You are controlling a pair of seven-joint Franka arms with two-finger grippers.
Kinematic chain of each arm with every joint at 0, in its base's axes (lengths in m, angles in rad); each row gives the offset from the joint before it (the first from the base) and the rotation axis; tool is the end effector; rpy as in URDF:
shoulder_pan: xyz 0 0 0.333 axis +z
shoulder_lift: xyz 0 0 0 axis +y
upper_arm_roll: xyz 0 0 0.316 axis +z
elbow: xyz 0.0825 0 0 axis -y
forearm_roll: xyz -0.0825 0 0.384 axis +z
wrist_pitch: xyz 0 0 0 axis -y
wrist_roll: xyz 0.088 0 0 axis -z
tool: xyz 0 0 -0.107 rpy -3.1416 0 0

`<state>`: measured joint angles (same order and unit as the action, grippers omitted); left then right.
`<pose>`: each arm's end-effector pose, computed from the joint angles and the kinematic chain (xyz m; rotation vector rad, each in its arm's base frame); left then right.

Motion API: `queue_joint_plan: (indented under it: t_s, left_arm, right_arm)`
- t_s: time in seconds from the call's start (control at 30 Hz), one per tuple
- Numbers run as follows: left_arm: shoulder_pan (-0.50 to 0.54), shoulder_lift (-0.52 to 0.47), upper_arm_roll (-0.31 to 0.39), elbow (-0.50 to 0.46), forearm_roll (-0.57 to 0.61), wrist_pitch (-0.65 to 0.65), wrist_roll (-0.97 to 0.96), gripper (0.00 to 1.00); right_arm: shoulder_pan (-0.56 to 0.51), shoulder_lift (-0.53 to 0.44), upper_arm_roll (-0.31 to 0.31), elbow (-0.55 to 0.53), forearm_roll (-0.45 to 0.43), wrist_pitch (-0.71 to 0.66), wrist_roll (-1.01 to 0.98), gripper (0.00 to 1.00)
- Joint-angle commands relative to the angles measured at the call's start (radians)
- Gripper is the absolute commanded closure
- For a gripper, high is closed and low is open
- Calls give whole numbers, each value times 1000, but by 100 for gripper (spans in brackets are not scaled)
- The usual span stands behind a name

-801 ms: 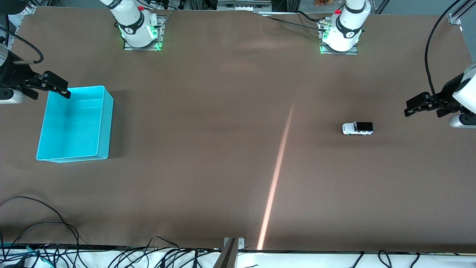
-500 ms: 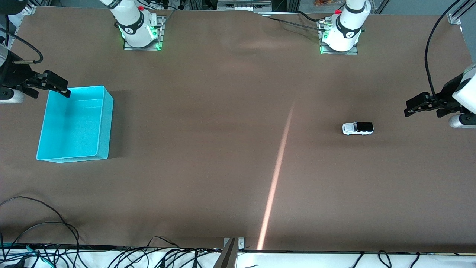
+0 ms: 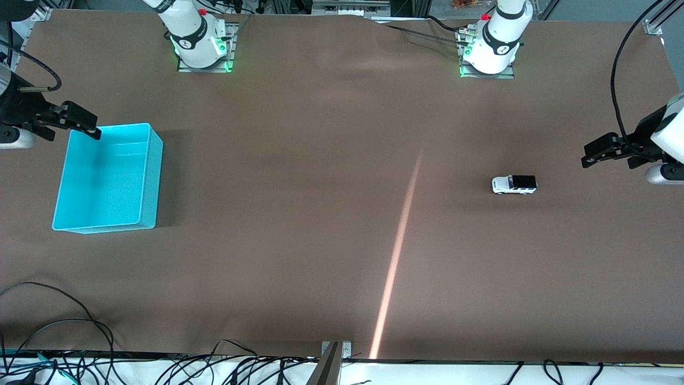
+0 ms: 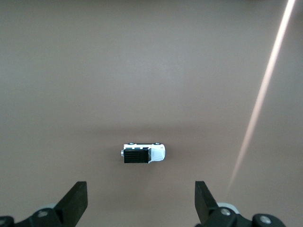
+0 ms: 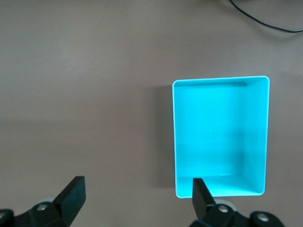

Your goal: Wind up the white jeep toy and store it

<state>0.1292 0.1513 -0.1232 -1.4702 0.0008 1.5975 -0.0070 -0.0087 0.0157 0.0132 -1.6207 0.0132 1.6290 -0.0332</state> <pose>0.6019 0.0092 0.5874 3.1236 0.0221 -0.0357 0.5632 0.0038 0.5972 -3.1276 -0.0577 0.0113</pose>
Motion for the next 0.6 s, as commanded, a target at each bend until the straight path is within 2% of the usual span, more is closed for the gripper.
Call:
queue_joint_plan:
  t_s: [0.0,0.33,0.57]
  left_arm:
    - [10,-9,-1,-13,-7,-1,19,0]
    - [12,31,0,-13,-8,-1,4,0]
    - [15,74,0,-24,-8,-2,-166,0]
  right_arm:
    - [1,-13,5,2,-18,-11,4,0]
    - [0,-11,1,2,-15,-12,6,0]
    - [0,-10,1,2,-22,-12,4,0]
